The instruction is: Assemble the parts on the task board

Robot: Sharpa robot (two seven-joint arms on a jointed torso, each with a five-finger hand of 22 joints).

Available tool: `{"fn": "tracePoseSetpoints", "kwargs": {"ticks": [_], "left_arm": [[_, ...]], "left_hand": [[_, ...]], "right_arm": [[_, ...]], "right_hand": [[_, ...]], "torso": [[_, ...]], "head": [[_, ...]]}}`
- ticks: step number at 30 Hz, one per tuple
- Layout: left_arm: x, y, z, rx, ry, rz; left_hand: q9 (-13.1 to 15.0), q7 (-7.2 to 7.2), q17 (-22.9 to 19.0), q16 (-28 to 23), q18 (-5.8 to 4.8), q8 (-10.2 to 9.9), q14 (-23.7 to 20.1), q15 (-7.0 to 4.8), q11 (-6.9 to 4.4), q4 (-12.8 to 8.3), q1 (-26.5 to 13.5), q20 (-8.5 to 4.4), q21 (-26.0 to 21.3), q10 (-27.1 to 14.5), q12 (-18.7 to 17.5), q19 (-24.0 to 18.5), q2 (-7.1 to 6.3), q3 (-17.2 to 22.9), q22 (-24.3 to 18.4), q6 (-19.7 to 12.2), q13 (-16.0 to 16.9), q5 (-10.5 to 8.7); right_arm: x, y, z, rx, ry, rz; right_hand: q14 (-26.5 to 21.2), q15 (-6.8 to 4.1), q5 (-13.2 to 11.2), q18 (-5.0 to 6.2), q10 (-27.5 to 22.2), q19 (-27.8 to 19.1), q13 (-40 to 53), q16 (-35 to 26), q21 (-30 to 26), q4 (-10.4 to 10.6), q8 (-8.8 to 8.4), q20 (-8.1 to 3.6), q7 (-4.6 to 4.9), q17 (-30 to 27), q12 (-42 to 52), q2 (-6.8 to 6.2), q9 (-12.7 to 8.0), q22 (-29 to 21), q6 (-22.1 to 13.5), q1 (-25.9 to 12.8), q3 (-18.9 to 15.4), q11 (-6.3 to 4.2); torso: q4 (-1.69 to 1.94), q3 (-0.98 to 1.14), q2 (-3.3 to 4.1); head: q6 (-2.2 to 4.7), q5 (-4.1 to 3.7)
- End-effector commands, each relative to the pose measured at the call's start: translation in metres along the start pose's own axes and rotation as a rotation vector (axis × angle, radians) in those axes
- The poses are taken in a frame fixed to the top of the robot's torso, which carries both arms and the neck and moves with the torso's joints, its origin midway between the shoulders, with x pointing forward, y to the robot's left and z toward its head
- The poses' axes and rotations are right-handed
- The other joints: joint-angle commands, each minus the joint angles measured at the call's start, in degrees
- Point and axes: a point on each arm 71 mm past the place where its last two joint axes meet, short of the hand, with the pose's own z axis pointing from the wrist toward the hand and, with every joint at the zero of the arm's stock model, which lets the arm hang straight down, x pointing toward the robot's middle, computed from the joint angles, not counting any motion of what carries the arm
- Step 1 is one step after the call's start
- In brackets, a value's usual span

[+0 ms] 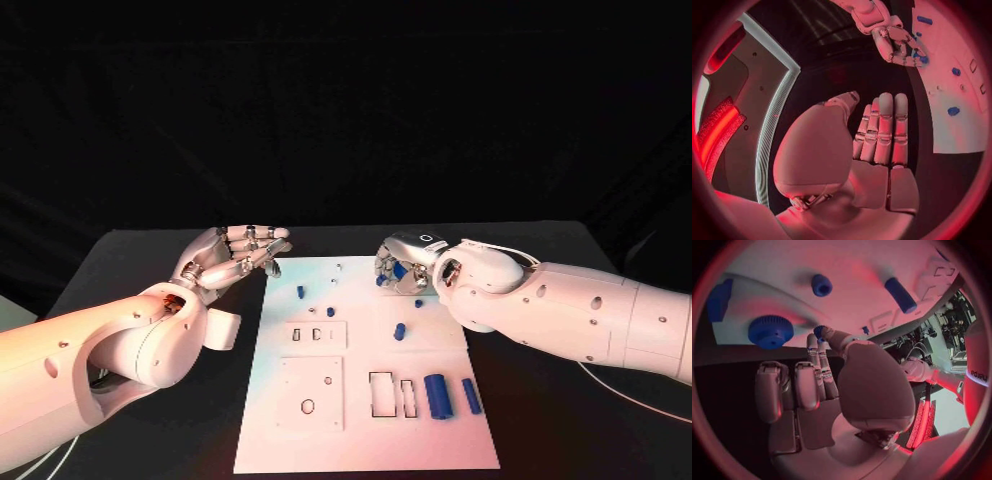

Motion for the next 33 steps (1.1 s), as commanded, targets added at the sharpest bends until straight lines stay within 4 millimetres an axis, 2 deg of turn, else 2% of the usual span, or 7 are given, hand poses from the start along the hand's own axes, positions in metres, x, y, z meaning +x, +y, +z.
{"fn": "tracePoseSetpoints", "kwargs": {"ticks": [1, 13, 18, 24, 26, 29, 33], "left_arm": [[0.000, -0.001, 0.001, 0.006, 0.008, -0.014], [0.000, -0.002, 0.002, 0.007, 0.003, -0.016], [0.002, -0.002, 0.003, 0.007, 0.008, -0.019], [0.003, -0.002, 0.004, 0.008, 0.013, -0.021], [0.003, -0.003, 0.004, 0.008, 0.014, -0.021], [0.003, -0.003, 0.004, 0.009, 0.014, -0.021], [0.003, -0.004, 0.004, 0.010, 0.013, -0.020]], "left_hand": [[0.07, 0.16, 0.04, 0.20, 1.14, 0.37, 0.03, -0.01, 0.11, -0.04, -0.21, -0.02, 0.10, 0.07, -0.14, -0.34, 0.05, 0.30, 0.05, 0.06, 0.10, -0.15], [0.10, 0.16, 0.09, 0.33, 1.14, 0.37, 0.02, -0.01, 0.11, -0.11, -0.16, -0.02, 0.27, 0.05, -0.15, -0.40, 0.08, 0.39, 0.16, 0.05, 0.11, -0.16], [0.10, 0.16, 0.09, 0.33, 1.14, 0.37, 0.02, -0.01, 0.11, -0.11, -0.16, -0.02, 0.27, 0.05, -0.15, -0.40, 0.08, 0.39, 0.16, 0.05, 0.11, -0.16], [0.10, 0.16, 0.09, 0.33, 1.14, 0.37, 0.02, -0.01, 0.11, -0.11, -0.16, -0.02, 0.27, 0.05, -0.15, -0.40, 0.08, 0.39, 0.16, 0.05, 0.11, -0.16], [0.10, 0.16, 0.09, 0.33, 1.14, 0.37, 0.02, -0.01, 0.11, -0.11, -0.16, -0.02, 0.27, 0.05, -0.15, -0.40, 0.08, 0.39, 0.16, 0.05, 0.11, -0.16], [0.13, 0.14, 0.14, 0.49, 1.15, 0.38, -0.03, -0.02, 0.10, -0.20, -0.09, -0.01, 0.50, 0.06, -0.15, -0.50, 0.15, 0.54, 0.33, 0.03, 0.14, -0.16], [0.13, 0.14, 0.14, 0.49, 1.15, 0.38, -0.03, -0.02, 0.10, -0.20, -0.09, -0.01, 0.50, 0.06, -0.15, -0.50, 0.15, 0.54, 0.33, 0.03, 0.14, -0.16]], "right_arm": [[-0.011, 0.007, 0.005, -0.003, -0.120, 0.013], [-0.015, 0.030, 0.036, -0.016, -0.185, 0.016], [-0.012, 0.035, 0.047, -0.012, -0.188, 0.012], [-0.008, 0.038, 0.052, -0.009, -0.172, 0.008], [-0.006, 0.038, 0.053, -0.006, -0.161, 0.007], [-0.004, 0.039, 0.054, -0.003, -0.147, 0.005], [-0.002, 0.040, 0.056, -0.004, -0.137, 0.005]], "right_hand": [[2.38, -0.39, 0.39, -0.59, 0.24, 1.17, 0.06, 0.31, 0.31, -0.11, 0.03, -0.19, 0.03, 0.06, 0.24, -0.01, 0.13, 3.65, 0.13, -0.11, 0.52, 0.13], [2.39, -0.37, 0.38, -0.63, 0.21, 1.25, 0.06, 0.42, 0.48, -0.41, 0.06, -0.21, 0.14, 0.17, 0.14, 0.07, 0.28, 3.89, 0.07, 0.16, 0.82, 0.18], [2.40, -0.33, 0.36, -0.63, 0.13, 1.23, 0.04, 0.47, 0.47, -0.41, 0.03, -0.19, 0.23, 0.22, 0.07, 0.02, 0.33, 3.88, -0.02, 0.03, 0.83, 0.27], [2.40, -0.29, 0.35, -0.62, 0.07, 1.20, 0.03, 0.49, 0.43, -0.40, 0.00, -0.17, 0.27, 0.21, 0.04, -0.05, 0.37, 3.83, -0.10, -0.09, 0.82, 0.31], [2.39, -0.27, 0.35, -0.61, 0.03, 1.17, 0.02, 0.47, 0.39, -0.39, -0.02, -0.16, 0.29, 0.15, 0.01, -0.08, 0.40, 3.78, -0.15, -0.17, 0.83, 0.34], [2.39, -0.27, 0.35, -0.61, 0.03, 1.17, 0.02, 0.47, 0.39, -0.39, -0.02, -0.16, 0.29, 0.15, 0.01, -0.08, 0.40, 3.78, -0.15, -0.17, 0.83, 0.34], [2.39, -0.24, 0.35, -0.60, -0.02, 1.13, 0.01, 0.49, 0.36, -0.38, -0.04, -0.14, 0.32, 0.16, 0.00, -0.14, 0.43, 3.73, -0.23, -0.26, 0.83, 0.37]], "torso": [[-0.02, -0.01, 0.07], [0.31, -0.03, 0.32], [0.32, -0.05, 0.33], [0.51, -0.16, 0.45], [0.58, -0.22, 0.49], [0.50, -0.17, 0.52], [0.56, -0.20, 0.51]], "head": [[0.31, 0.08], [0.54, -0.01], [0.35, 0.25], [0.20, 0.73], [0.13, 0.52], [0.00, 0.57], [-0.09, 0.79]]}}
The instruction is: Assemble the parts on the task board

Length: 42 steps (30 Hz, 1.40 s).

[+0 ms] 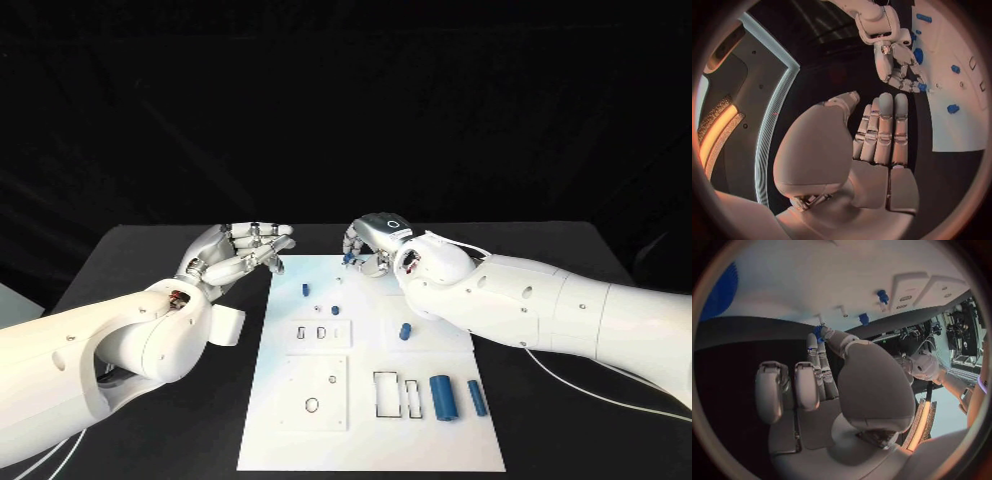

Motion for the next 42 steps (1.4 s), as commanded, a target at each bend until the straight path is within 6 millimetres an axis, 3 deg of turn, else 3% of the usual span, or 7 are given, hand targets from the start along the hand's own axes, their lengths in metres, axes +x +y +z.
{"fn": "tracePoseSetpoints", "kwargs": {"ticks": [1, 9, 16, 19, 25, 33, 42], "left_arm": [[0.002, -0.002, 0.001, 0.008, 0.016, -0.012], [0.003, -0.003, 0.002, 0.011, 0.017, -0.011], [0.003, -0.004, 0.003, 0.012, 0.020, -0.012], [0.003, -0.004, 0.003, 0.012, 0.019, -0.012], [0.005, -0.005, 0.004, 0.013, 0.023, -0.015], [0.005, -0.006, 0.004, 0.014, 0.024, -0.016], [0.004, -0.006, 0.004, 0.014, 0.022, -0.015]], "left_hand": [[0.10, 0.14, 0.09, 0.12, 1.15, 0.38, -0.03, -0.03, 0.10, -0.05, -0.09, -0.01, 0.20, 0.06, -0.15, -0.51, 0.15, 0.39, 0.05, 0.03, 0.09, -0.16], [0.10, 0.14, 0.09, 0.12, 1.15, 0.38, -0.03, -0.03, 0.10, -0.05, -0.09, -0.01, 0.20, 0.06, -0.15, -0.51, 0.15, 0.39, 0.05, 0.03, 0.09, -0.16], [0.12, 0.15, 0.11, 0.20, 1.15, 0.38, -0.07, -0.03, 0.11, -0.11, -0.06, -0.01, 0.33, 0.04, -0.16, -0.58, 0.16, 0.47, 0.14, 0.03, 0.10, -0.17], [0.12, 0.15, 0.11, 0.20, 1.15, 0.38, -0.07, -0.03, 0.11, -0.11, -0.06, -0.01, 0.33, 0.04, -0.16, -0.58, 0.16, 0.47, 0.14, 0.03, 0.10, -0.17], [0.12, 0.15, 0.11, 0.20, 1.15, 0.38, -0.07, -0.03, 0.11, -0.11, -0.06, -0.01, 0.33, 0.04, -0.16, -0.58, 0.16, 0.47, 0.14, 0.03, 0.10, -0.17], [0.14, 0.17, 0.13, 0.25, 1.15, 0.39, -0.09, -0.02, 0.11, -0.12, -0.08, -0.01, 0.41, 0.05, -0.15, -0.63, 0.18, 0.51, 0.20, 0.03, 0.11, -0.20], [0.14, 0.17, 0.13, 0.25, 1.15, 0.39, -0.09, -0.02, 0.11, -0.12, -0.08, -0.01, 0.41, 0.05, -0.15, -0.63, 0.18, 0.51, 0.20, 0.03, 0.11, -0.20]], "right_arm": [[0.003, 0.001, 0.001, -0.001, 0.024, -0.007], [0.005, 0.005, 0.003, -0.002, 0.033, -0.005], [0.007, 0.004, 0.007, 0.012, 0.049, -0.009], [0.008, 0.004, 0.008, 0.014, 0.058, -0.011], [0.011, 0.005, 0.010, 0.018, 0.076, -0.009], [0.013, 0.008, 0.011, 0.016, 0.088, -0.008], [0.013, 0.008, 0.012, 0.024, 0.079, -0.009]], "right_hand": [[2.39, -0.25, 0.12, -0.60, -0.01, 1.14, 0.05, 0.27, 0.13, 0.08, -0.02, -0.14, 0.31, -0.01, 0.22, -0.12, 0.09, 3.75, -0.21, -0.26, 0.37, 0.35], [2.38, -0.23, 0.11, -0.60, -0.05, 1.13, 0.04, 0.28, 0.13, 0.10, -0.05, -0.12, 0.34, -0.03, 0.21, -0.20, 0.13, 3.75, -0.28, -0.38, 0.36, 0.38], [2.35, -0.18, 0.12, -0.56, -0.23, 1.03, 0.00, 0.27, 0.01, 0.10, -0.13, -0.07, 0.40, -0.12, 0.15, -0.30, 0.19, 3.60, -0.49, -0.56, 0.38, 0.45], [2.34, -0.17, 0.12, -0.55, -0.24, 1.00, 0.00, 0.25, -0.03, 0.10, -0.14, -0.07, 0.40, -0.17, 0.15, -0.31, 0.20, 3.54, -0.51, -0.57, 0.39, 0.45], [2.30, -0.10, 0.12, -0.52, -0.50, 0.93, -0.05, 0.24, -0.11, 0.14, -0.25, 0.00, 0.47, -0.27, 0.11, -0.49, 0.27, 3.45, -0.79, -0.84, 0.39, 0.56], [2.24, 0.04, 0.12, -0.49, -1.00, 0.82, -0.15, 0.26, -0.22, 0.17, -0.45, 0.12, 0.59, -0.33, 0.09, -0.78, 0.39, 3.35, -1.26, -1.22, 0.40, 0.71], [2.01, 0.95, 0.13, -0.16, -4.50, -0.05, -0.79, 0.26, -1.39, 0.30, -1.50, 0.81, 1.60, -0.80, 0.00, -2.02, 0.66, 1.96, -3.56, -2.32, 0.36, 1.76]], "torso": [[0.06, -0.02, 0.01], [-0.08, 0.03, 0.07], [0.01, -0.01, 0.02], [0.03, 0.00, 0.06], [-0.11, -0.08, 0.05], [-0.06, -0.06, 0.03], [-0.13, -0.06, 0.07]], "head": [[-0.08, 0.18], [-0.11, 0.51], [-0.15, 0.59], [0.30, 0.21], [-0.06, 0.85], [-0.35, 0.76], [-0.21, 0.81]]}}
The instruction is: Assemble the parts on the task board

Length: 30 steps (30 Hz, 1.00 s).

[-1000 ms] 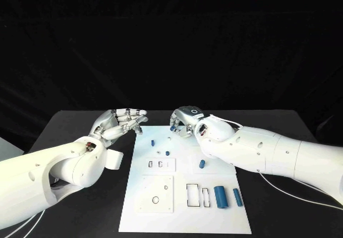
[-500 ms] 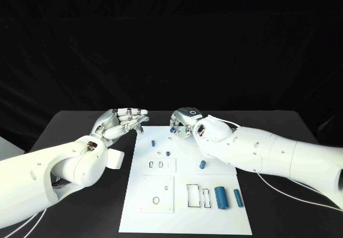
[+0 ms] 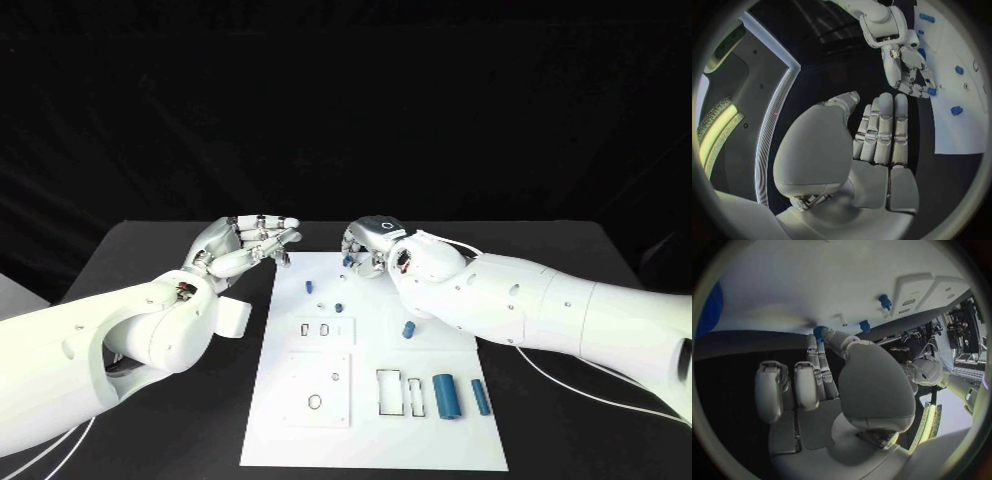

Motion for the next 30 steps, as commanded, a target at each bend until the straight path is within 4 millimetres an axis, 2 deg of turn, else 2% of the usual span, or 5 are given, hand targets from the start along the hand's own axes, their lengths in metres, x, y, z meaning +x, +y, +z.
{"fn": "tracePoseSetpoints", "kwargs": {"ticks": [1, 14, 23, 27, 30], "left_arm": [[0.002, -0.002, 0.001, 0.006, 0.016, -0.013], [-0.004, -0.002, 0.000, 0.005, 0.001, -0.008], [-0.009, -0.002, -0.001, 0.003, -0.012, -0.003], [-0.010, -0.002, -0.002, 0.003, -0.015, -0.002], [-0.011, -0.002, -0.001, 0.003, -0.015, -0.002]], "left_hand": [[0.05, 0.16, 0.05, 0.26, 1.15, 0.39, -0.09, -0.03, 0.11, 0.04, -0.08, 0.00, 0.20, 0.06, -0.15, -0.22, 0.18, 0.35, 0.05, 0.03, 0.07, -0.20], [0.08, 0.18, 0.06, 0.33, 1.15, 0.39, -0.14, -0.01, 0.12, 0.02, -0.11, 0.01, 0.32, 0.06, -0.15, -0.30, 0.16, 0.38, 0.14, 0.01, 0.09, -0.24], [0.09, 0.19, 0.07, 0.37, 1.15, 0.39, -0.18, -0.01, 0.12, -0.01, -0.12, 0.02, 0.38, 0.05, -0.16, -0.35, 0.12, 0.40, 0.19, 0.00, 0.09, -0.27], [0.09, 0.19, 0.08, 0.39, 1.14, 0.39, -0.19, -0.01, 0.12, -0.03, -0.11, 0.02, 0.40, 0.07, -0.15, -0.37, 0.12, 0.41, 0.21, 0.00, 0.10, -0.27], [0.09, 0.19, 0.08, 0.39, 1.14, 0.39, -0.19, -0.01, 0.12, -0.03, -0.11, 0.02, 0.40, 0.07, -0.15, -0.37, 0.12, 0.41, 0.21, 0.00, 0.10, -0.27]], "right_arm": [[0.001, 0.000, 0.000, 0.004, 0.008, -0.005], [-0.011, -0.018, -0.023, 0.011, -0.038, 0.025], [-0.042, -0.060, -0.061, 0.067, -0.097, 0.193], [-0.045, -0.078, -0.070, 0.124, -0.040, 0.271], [-0.044, -0.091, -0.075, 0.170, 0.011, 0.311]], "right_hand": [[1.91, 0.90, 0.15, 0.10, -2.68, -0.86, -0.48, -0.06, -1.51, 0.20, -1.12, 0.78, 0.54, -0.92, 0.09, -0.56, -0.13, 0.70, -1.94, -0.78, 0.05, 0.46], [-0.15, 1.40, 0.31, 2.84, -10.20, -6.14, -1.99, -4.60, -13.76, 4.53, -5.33, 1.68, 0.17, -9.59, 2.32, 1.83, -0.19, -12.56, -8.93, 4.62, -20.57, 1.25], [2.79, -1.02, 0.20, 0.22, 8.20, -0.13, 5.28, 2.43, -3.19, 7.63, -3.25, -0.42, -0.26, 3.42, 13.94, 1.02, 1.07, 0.37, -5.07, 6.52, -20.44, -1.86], [4.34, -1.12, 0.15, -1.52, 12.80, 2.95, 63.96, 6.92, 3.63, 9.88, -1.69, -0.59, -0.44, 12.83, 70.11, 0.97, 2.17, 8.61, -5.79, 6.23, -21.86, -1.83], [5.31, -0.26, 0.25, -2.34, 16.81, 4.58, 76.85, 8.95, 6.65, 11.23, -0.78, 0.09, 0.26, 18.15, 81.69, 1.07, 2.62, 12.26, -7.18, 6.14, -23.13, -1.05]], "torso": [[-0.05, 0.02, 0.04], [-0.59, 0.02, -0.34], [-1.71, 0.06, -1.11], [-2.01, 0.12, -1.23], [-2.07, 0.29, -1.26]], "head": [[0.14, 0.05], [0.01, 0.62], [-0.05, 0.60], [-0.13, 0.48], [-0.20, 0.48]]}}
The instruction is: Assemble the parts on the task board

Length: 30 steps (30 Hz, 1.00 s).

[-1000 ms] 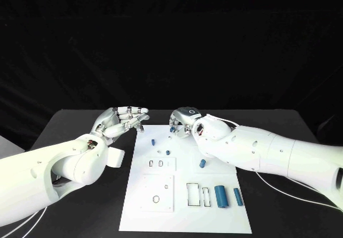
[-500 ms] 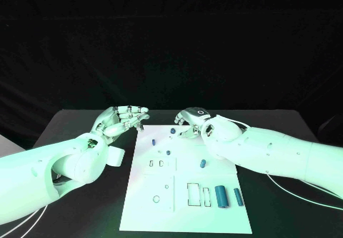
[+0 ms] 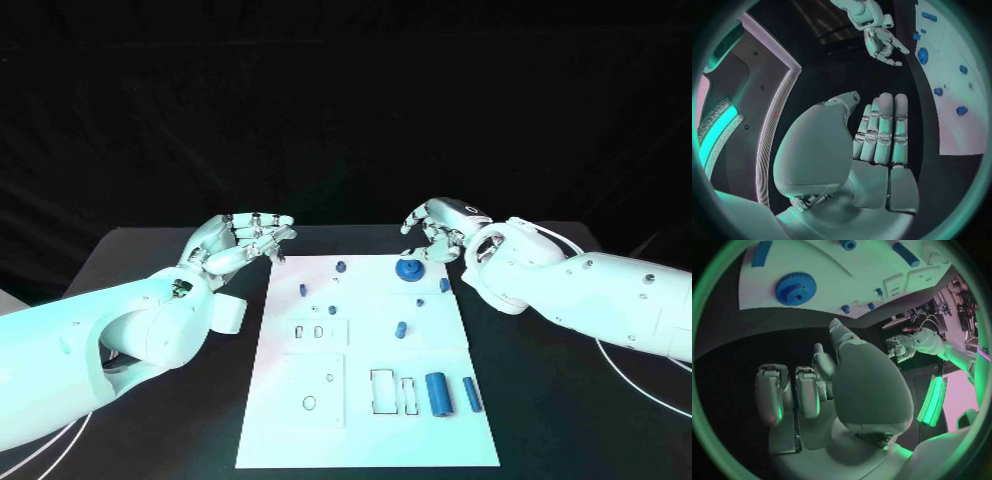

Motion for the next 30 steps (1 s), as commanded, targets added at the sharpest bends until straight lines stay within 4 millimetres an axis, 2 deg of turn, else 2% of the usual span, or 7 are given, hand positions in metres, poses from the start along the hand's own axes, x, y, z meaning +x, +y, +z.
{"fn": "tracePoseSetpoints", "kwargs": {"ticks": [1, 3, 6, 10, 20, 28, 30], "left_arm": [[0.001, -0.001, 0.001, 0.007, 0.012, -0.011], [0.001, -0.001, 0.001, 0.007, 0.012, -0.011], [0.001, -0.001, 0.001, 0.006, 0.011, -0.011], [0.001, -0.001, 0.001, 0.005, 0.012, -0.011], [-0.001, 0.000, 0.000, -0.001, 0.006, -0.007], [-0.001, 0.000, 0.000, -0.004, 0.004, -0.006], [-0.001, 0.000, 0.000, -0.004, 0.004, -0.005]], "left_hand": [[0.07, 0.17, 0.12, 0.46, 1.14, 0.41, -0.20, -0.01, 0.11, -0.05, -0.11, 0.02, 0.28, 0.12, -0.12, -0.42, 0.12, 0.44, 0.13, 0.02, 0.08, -0.28], [0.07, 0.17, 0.12, 0.46, 1.14, 0.41, -0.20, -0.01, 0.11, -0.05, -0.11, 0.02, 0.28, 0.12, -0.12, -0.42, 0.12, 0.44, 0.13, 0.02, 0.08, -0.28], [0.07, 0.17, 0.12, 0.46, 1.14, 0.41, -0.20, -0.01, 0.11, -0.05, -0.11, 0.02, 0.28, 0.12, -0.12, -0.42, 0.12, 0.44, 0.13, 0.02, 0.08, -0.28], [0.07, 0.17, 0.12, 0.46, 1.14, 0.41, -0.20, -0.01, 0.11, -0.05, -0.11, 0.02, 0.28, 0.12, -0.12, -0.42, 0.12, 0.44, 0.13, 0.02, 0.08, -0.28], [0.11, 0.16, 0.16, 0.62, 1.15, 0.44, -0.22, -0.02, 0.08, -0.12, -0.09, 0.03, 0.44, 0.20, -0.06, -0.52, 0.16, 0.53, 0.25, 0.06, 0.12, -0.27], [0.17, 0.14, 0.21, 0.82, 1.16, 0.48, -0.27, -0.06, 0.05, -0.31, 0.10, 0.03, 0.71, 0.24, -0.04, -0.67, 0.33, 0.80, 0.44, 0.09, 0.16, -0.22], [0.18, 0.22, 0.23, 0.95, 1.17, 0.42, -0.35, -0.05, 0.09, -0.50, 0.26, 0.03, 0.91, 0.14, -0.08, -0.79, 0.33, 0.99, 0.59, -0.03, 0.17, -0.20]], "right_arm": [[0.005, -0.008, -0.002, 0.053, 0.102, 0.116], [0.005, -0.014, -0.002, 0.080, 0.125, 0.133], [0.008, -0.019, 0.001, 0.113, 0.155, 0.148], [0.012, -0.021, 0.003, 0.123, 0.173, 0.120], [0.024, -0.024, 0.005, 0.128, 0.154, 0.004], [0.027, -0.025, 0.007, 0.128, 0.149, -0.021], [0.028, -0.025, 0.007, 0.128, 0.151, -0.023]], "right_hand": [[5.73, 0.80, 0.03, -1.27, 4.34, 5.21, 13.98, 1.24, 2.07, 1.10, 0.59, 0.73, 0.65, 13.45, 8.57, 0.19, 0.27, 13.57, -1.04, -0.03, -1.46, 0.59], [6.04, 1.20, 0.05, -1.58, 6.15, 5.84, 16.58, 1.71, 3.08, 1.68, 0.94, 1.06, 0.90, 14.96, 10.85, 0.33, 0.41, 14.76, -1.90, 0.58, -2.53, 1.02], [6.06, 1.38, 0.06, -1.66, 6.32, 6.00, 16.80, 1.73, 3.32, 2.06, 1.37, 1.26, 1.02, 15.04, 11.04, 0.56, 0.57, 15.05, -2.11, 1.20, -3.06, 1.16], [6.06, 1.55, 0.07, -1.66, 6.32, 6.00, 16.80, 1.73, 3.32, 2.45, 1.56, 1.42, 1.19, 15.04, 11.04, 0.67, 0.62, 15.05, -2.61, 1.64, -3.49, 1.33], [6.06, 1.67, 0.09, -1.66, 6.32, 6.00, 16.80, 1.73, 3.32, 2.45, 1.68, 1.54, 1.31, 15.04, 11.04, 0.79, 0.65, 15.05, -2.97, 2.44, -3.43, 1.45], [6.06, 1.69, 0.10, -1.66, 6.32, 6.00, 16.80, 1.73, 3.32, 2.53, 1.74, 1.57, 1.32, 15.04, 11.04, 0.90, 0.67, 15.05, -2.94, 2.47, -3.39, 1.47], [6.06, 1.69, 0.10, -1.66, 6.32, 6.00, 16.80, 1.73, 3.32, 2.53, 1.74, 1.57, 1.32, 15.04, 11.04, 0.90, 0.67, 15.05, -2.94, 2.47, -3.39, 1.47]], "torso": [[-0.28, 0.23, -0.16], [-0.17, 0.17, -0.08], [-0.19, 0.09, -0.01], [0.00, 0.04, 0.00], [0.15, 0.15, 0.16], [-0.02, 0.13, 0.08], [0.04, 0.14, 0.09]], "head": [[-0.11, -0.09], [-0.14, -0.34], [-0.25, -0.37], [-0.30, -0.59], [-0.75, -0.48], [-0.80, -0.28], [-0.77, -0.32]]}}
